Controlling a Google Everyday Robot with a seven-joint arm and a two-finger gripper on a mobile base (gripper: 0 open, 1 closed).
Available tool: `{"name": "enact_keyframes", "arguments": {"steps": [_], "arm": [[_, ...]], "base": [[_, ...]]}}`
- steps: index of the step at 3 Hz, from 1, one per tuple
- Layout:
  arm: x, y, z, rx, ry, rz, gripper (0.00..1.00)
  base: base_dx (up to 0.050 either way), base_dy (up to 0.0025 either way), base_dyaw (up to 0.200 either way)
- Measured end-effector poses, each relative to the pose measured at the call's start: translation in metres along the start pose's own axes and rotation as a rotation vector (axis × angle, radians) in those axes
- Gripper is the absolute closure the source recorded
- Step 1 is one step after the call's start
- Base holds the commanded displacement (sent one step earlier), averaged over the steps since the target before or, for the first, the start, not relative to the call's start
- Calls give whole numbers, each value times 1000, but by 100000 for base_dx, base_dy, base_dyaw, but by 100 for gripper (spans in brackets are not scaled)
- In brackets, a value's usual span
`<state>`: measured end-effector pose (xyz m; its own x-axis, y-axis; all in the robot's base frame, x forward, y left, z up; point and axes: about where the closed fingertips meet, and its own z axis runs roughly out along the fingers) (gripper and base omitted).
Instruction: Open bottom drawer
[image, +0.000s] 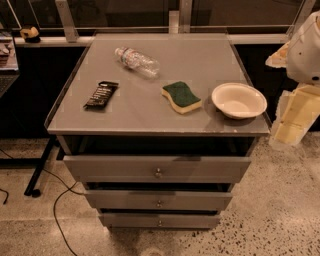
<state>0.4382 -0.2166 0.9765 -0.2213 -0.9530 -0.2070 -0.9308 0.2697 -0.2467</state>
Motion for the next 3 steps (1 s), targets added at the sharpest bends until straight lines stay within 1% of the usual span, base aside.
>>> {"name": "enact_keyframes", "arguments": {"steps": [1,2,3], "arm": [[0,0,0,0,0,0,0],[0,0,0,0,0,0,0],[0,0,0,0,0,0,0]], "base": [[-4050,0,-2],[-5002,4,-29],[0,0,0]]}}
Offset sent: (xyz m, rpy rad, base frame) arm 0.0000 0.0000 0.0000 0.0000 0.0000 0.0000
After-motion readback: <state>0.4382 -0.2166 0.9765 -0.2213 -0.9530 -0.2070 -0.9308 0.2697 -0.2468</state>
